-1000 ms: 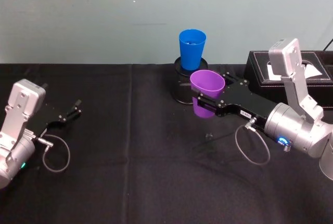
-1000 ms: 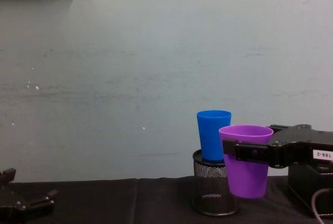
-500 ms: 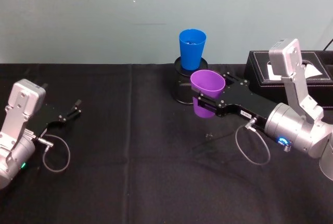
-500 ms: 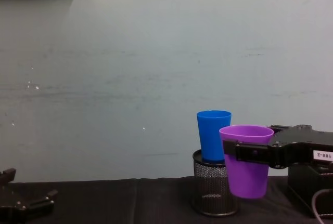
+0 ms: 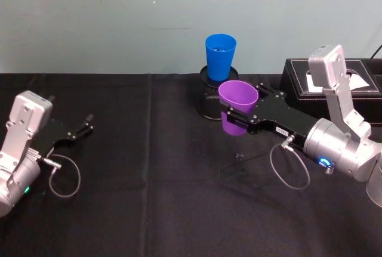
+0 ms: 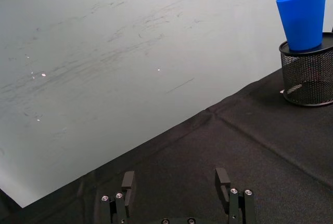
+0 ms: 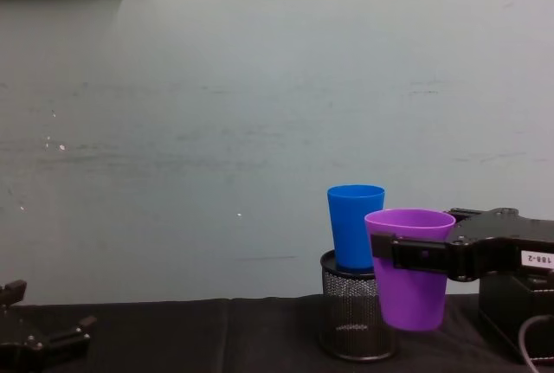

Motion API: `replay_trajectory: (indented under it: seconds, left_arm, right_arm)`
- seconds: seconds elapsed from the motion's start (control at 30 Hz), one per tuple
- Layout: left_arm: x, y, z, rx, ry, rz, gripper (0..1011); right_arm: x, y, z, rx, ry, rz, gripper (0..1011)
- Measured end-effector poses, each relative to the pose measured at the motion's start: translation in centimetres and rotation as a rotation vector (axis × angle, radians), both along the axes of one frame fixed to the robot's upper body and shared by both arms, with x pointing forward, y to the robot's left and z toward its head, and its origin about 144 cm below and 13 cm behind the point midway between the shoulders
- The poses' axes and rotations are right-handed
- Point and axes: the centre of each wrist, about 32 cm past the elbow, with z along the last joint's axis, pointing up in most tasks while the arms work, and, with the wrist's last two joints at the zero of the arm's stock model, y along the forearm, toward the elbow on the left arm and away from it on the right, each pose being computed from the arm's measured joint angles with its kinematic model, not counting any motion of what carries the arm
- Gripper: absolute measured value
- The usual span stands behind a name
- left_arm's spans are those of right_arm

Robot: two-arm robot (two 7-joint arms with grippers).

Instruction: Pick up one cup with a gripper and tap it against the other cup.

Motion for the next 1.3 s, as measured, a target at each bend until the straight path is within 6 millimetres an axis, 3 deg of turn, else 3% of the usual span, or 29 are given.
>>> replay_trajectory:
  seconds: [1.3]
  left_arm:
    - [0.0, 0.0, 0.0, 0.0, 0.0, 0.0, 1000]
  right_arm:
    - [0.0, 0.0, 0.0, 0.0, 0.0, 0.0, 741]
